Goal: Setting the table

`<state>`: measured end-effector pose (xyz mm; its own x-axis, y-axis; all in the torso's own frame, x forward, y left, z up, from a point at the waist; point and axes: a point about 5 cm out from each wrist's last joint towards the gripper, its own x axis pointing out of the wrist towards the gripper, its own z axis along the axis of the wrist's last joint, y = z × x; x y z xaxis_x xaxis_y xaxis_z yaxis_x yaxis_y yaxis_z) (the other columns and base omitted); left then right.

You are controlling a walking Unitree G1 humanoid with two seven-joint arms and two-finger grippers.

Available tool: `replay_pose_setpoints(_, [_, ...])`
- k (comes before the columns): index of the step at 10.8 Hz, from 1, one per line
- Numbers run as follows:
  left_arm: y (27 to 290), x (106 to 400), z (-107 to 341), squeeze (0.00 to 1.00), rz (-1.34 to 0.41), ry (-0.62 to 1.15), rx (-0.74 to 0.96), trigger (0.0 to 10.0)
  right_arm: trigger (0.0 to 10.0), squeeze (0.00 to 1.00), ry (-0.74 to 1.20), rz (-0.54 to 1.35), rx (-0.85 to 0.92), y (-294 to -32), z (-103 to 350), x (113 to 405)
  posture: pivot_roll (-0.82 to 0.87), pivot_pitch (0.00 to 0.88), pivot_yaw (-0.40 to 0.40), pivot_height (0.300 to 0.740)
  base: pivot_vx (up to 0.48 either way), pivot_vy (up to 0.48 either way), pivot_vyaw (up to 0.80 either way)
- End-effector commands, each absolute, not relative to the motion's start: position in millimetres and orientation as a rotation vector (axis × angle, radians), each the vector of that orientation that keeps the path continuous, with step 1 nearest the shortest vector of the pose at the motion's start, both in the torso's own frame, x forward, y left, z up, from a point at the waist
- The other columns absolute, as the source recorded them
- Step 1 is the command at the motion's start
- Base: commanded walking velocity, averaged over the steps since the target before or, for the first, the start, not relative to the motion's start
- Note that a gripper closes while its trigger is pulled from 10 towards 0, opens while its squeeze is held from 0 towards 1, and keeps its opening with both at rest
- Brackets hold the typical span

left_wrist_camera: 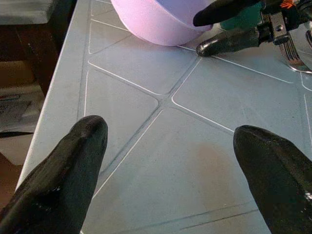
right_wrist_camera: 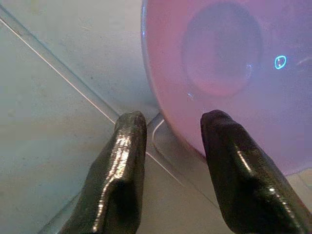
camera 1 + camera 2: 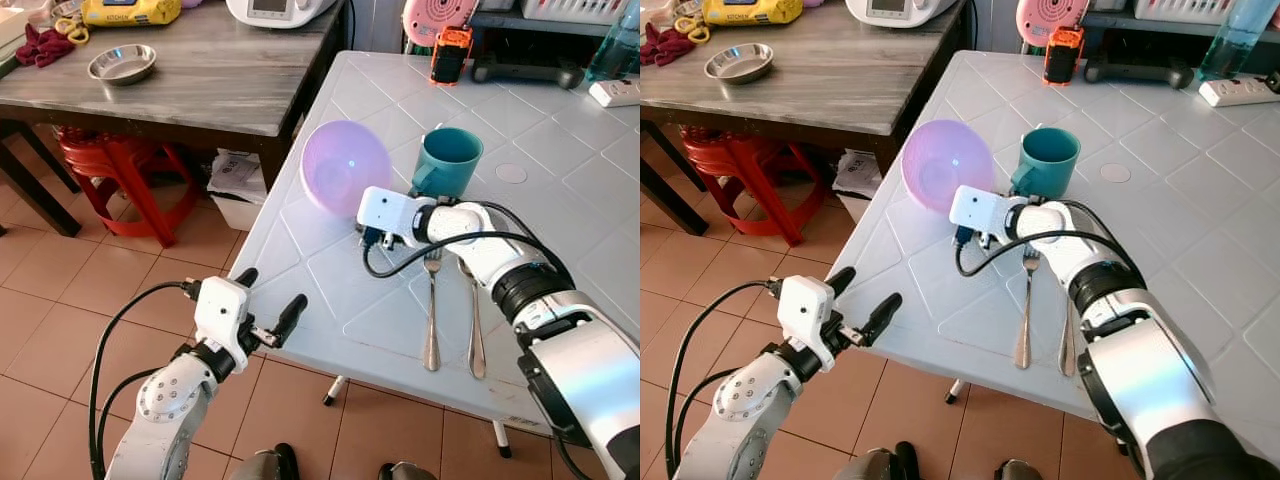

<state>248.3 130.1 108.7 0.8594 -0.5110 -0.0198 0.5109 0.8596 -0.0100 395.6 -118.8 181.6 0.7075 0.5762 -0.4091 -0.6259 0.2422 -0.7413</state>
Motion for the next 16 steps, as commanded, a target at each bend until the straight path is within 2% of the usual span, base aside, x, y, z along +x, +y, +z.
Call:
replay_pose_setpoints(1, [132.4,247.3,106.6,0.00,-0.520,0.038,0.008,10.0,0.0,0.00,0.040,0.843,-1.064,-115.6,181.0,394.5,0.00,0.167,0.074,0.740,0.000,0.000,0.00])
replay_pose_setpoints(12, [133.6,250.1,101.9,0.00,-0.497,0.056,0.006,10.0,0.0,0.00,-0.107,0.965,-1.006,-91.2,181.3,380.0,-0.01,0.156,0.073,0.740,0.000,0.000,0.00])
replay_pose_setpoints(14, [133.5,250.1,101.3,0.00,-0.496,0.057,0.009,10.0,0.0,0.00,-0.137,1.025,-0.944,-81.7,185.8,371.5,-0.01,0.151,0.071,0.740,0.000,0.000,0.00])
replay_pose_setpoints(16, [132.7,249.9,101.2,0.00,-0.492,0.057,0.009,10.0,0.0,0.00,-0.186,1.127,-0.859,-71.7,190.3,348.3,-0.01,0.147,0.072,0.740,0.000,0.000,0.00])
